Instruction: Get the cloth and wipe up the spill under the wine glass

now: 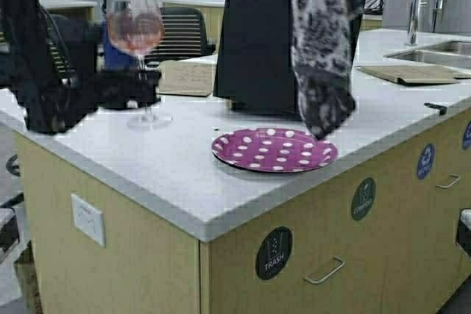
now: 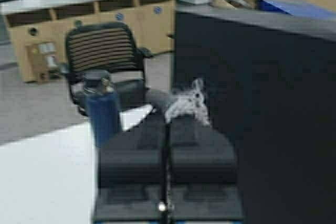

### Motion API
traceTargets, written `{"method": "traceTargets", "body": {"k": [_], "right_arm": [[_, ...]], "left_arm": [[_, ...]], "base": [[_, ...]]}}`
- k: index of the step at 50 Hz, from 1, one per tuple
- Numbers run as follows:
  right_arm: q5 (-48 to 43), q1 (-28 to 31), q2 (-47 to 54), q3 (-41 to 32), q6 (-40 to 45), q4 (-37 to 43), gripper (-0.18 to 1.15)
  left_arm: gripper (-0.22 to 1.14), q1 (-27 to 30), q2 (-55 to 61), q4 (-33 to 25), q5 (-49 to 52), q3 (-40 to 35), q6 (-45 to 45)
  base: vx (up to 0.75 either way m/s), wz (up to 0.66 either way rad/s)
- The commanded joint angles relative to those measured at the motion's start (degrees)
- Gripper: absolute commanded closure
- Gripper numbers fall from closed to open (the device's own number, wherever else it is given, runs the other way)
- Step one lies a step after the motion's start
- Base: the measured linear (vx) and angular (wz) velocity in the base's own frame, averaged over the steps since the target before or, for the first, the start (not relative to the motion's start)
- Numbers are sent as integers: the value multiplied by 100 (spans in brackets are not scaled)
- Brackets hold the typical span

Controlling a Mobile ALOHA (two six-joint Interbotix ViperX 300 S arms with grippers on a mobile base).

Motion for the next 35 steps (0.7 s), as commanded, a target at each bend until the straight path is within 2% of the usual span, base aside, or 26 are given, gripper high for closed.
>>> {"method": "traceTargets", "body": {"k": [1,12,22,29,35], "right_arm": [[-88,255,492,-888,9,-9,91],[-79,571,1617,-1925,18,-9,91],[-79,773,2461,-2654,26,-9,91],[-79,958,2944,-2909,44,-9,91],[-79,1257,3270,-2865,132,-9,91]], "left_arm": [[79,-9,-1116,-9,237,360,-70],[79,-9,-2988,-62,1617,896,-501],[80,0,-4474,-281,3278,844,-765],[80,-9,-5186,-325,4351,650,-809],[80,0,-5687,-334,4729,598,-835]], "base": [[0,0],[0,0],[0,0],[0,0],[0,0]]}}
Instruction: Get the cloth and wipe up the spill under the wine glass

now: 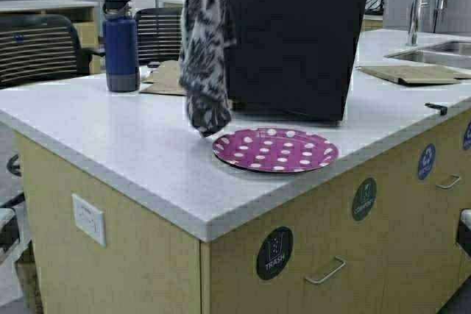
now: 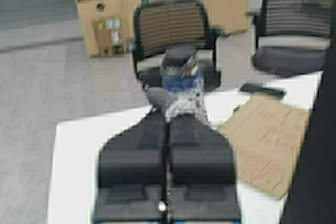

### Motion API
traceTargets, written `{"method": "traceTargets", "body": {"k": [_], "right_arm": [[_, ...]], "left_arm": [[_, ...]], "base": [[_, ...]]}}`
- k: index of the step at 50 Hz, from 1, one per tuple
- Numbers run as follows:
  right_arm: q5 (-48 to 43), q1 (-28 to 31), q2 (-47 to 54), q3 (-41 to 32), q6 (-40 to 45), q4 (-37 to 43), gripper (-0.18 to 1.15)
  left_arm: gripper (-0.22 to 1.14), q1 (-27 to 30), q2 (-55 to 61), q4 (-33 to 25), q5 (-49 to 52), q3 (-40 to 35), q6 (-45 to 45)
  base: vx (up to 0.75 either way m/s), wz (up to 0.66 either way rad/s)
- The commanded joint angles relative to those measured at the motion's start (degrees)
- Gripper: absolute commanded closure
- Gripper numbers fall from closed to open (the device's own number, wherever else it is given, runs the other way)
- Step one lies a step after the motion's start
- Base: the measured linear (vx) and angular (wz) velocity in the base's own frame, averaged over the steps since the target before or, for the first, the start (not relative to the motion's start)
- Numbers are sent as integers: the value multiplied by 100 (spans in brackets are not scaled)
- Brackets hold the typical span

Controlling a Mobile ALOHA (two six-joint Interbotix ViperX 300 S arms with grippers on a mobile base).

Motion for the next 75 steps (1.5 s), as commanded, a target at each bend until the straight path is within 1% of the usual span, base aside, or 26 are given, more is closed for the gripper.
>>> {"method": "traceTargets", "body": {"k": [1,10,18,25,30,35,43,50,56,60,65,75], "right_arm": [[-79,343,176,-114,79,-9,91],[-79,896,483,334,132,-44,91],[-79,1424,686,615,141,-105,91],[-79,1872,765,773,202,-105,91],[-114,2030,729,773,290,-105,91],[-193,2021,633,765,343,-97,91],[-281,1846,387,809,369,-88,91],[-290,1433,431,1020,369,-70,91],[-290,1037,563,1248,369,-70,91],[-290,809,659,1354,360,-70,91],[-290,562,809,1441,360,-70,91],[-290,360,1055,1538,334,-70,91]], "left_arm": [[80,-9,-598,-18,308,-185,-35],[80,-9,-1143,-123,571,-185,-26],[80,-18,-1371,-132,782,-185,-26],[80,-9,-1406,-132,791,-185,-26],[80,-9,-1406,-123,782,-185,-35],[80,-18,-1406,-141,791,-193,-26],[80,-18,-1389,-141,782,-185,-26],[80,-9,-1248,-141,782,-167,-9],[80,-18,-896,-141,686,-114,9],[80,-9,-545,-114,439,-62,26],[80,-18,44,-53,-105,44,53],[80,-18,1195,35,-1187,141,44]], "base": [[0,0],[0,0],[0,0],[0,0],[0,0],[0,0],[0,0],[0,0],[0,0],[0,0],[0,0],[0,0]]}}
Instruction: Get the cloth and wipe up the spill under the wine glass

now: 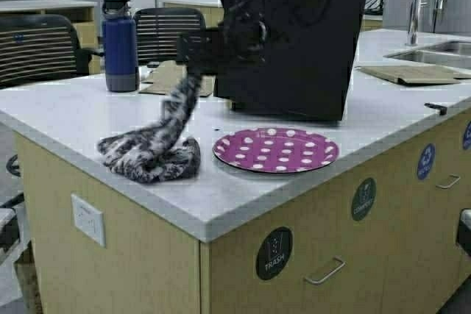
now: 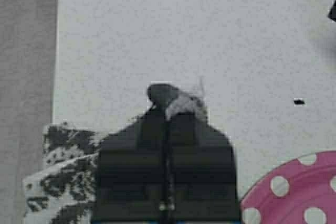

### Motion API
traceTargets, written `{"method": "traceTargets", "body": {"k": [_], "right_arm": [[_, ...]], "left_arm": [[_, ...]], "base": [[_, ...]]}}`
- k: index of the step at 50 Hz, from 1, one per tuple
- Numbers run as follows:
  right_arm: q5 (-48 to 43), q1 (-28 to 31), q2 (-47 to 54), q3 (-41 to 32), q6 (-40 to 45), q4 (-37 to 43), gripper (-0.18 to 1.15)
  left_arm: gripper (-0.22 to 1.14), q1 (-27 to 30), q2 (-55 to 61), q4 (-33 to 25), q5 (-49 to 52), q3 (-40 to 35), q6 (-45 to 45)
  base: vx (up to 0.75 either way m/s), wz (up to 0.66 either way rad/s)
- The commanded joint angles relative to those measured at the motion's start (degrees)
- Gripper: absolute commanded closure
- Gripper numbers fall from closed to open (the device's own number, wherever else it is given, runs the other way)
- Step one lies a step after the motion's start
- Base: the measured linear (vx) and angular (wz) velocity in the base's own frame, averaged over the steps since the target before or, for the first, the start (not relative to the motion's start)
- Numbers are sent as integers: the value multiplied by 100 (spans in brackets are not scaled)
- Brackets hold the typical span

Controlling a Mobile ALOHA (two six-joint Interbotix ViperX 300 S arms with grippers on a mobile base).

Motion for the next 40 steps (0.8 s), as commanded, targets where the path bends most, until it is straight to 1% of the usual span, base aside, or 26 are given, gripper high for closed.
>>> {"method": "traceTargets", "body": {"k": [1,11,24,31,40], "right_arm": [[-62,-79,0,-9,-18,-9,91],[-97,-105,79,44,-18,-18,91],[-272,-105,70,202,-18,-18,91],[-299,-105,62,237,-9,-18,91],[-299,-105,53,264,-9,-18,91]], "left_arm": [[80,-9,650,88,-659,-44,0],[80,-9,1907,220,-1714,-141,26],[80,-9,3753,360,-3252,-606,114],[80,-9,4482,369,-3709,-940,457],[80,-9,5054,369,-3841,-1248,712]], "base": [[0,0],[0,0],[0,0],[0,0],[0,0]]}}
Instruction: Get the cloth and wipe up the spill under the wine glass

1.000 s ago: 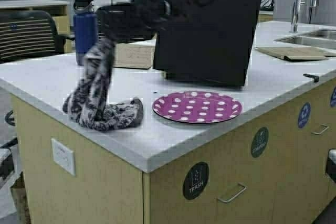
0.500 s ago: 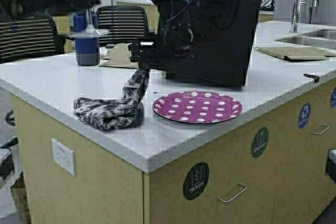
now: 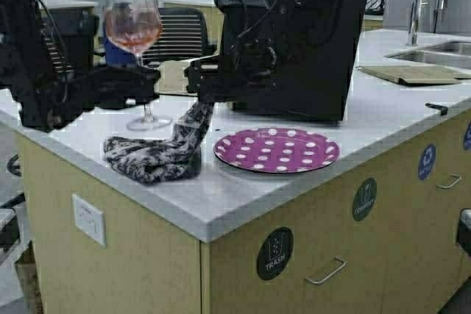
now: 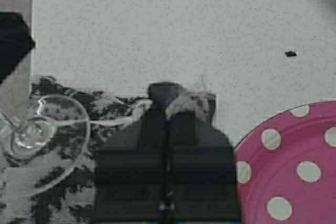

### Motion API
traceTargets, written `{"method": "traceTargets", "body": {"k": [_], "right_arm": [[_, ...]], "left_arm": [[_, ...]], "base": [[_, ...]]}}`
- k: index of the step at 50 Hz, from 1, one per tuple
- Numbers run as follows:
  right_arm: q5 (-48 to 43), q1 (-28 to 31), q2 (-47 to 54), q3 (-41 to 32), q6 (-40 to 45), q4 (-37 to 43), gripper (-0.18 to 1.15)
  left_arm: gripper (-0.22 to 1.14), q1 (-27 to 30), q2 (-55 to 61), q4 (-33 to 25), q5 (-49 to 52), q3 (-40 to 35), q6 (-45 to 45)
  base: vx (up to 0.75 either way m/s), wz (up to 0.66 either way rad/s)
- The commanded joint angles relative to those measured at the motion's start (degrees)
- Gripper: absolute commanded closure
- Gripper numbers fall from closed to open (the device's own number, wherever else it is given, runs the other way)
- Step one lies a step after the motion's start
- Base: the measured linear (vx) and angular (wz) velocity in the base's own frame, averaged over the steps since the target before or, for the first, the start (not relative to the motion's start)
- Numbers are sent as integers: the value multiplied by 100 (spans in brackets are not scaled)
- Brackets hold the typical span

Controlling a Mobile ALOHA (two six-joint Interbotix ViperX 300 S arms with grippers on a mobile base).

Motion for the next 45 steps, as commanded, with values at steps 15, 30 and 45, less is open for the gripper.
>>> {"method": "traceTargets", "body": {"k": [15,30,45], "right_arm": [[-62,9,-193,-26,0,0,91],[-193,0,-343,-35,18,0,91],[-773,-105,-835,-422,18,35,91]], "left_arm": [[80,-9,1151,0,-141,-809,158],[80,-9,1046,-35,-158,-809,141],[80,-9,-492,-35,-158,0,123]], "base": [[0,0],[0,0],[0,0]]}}
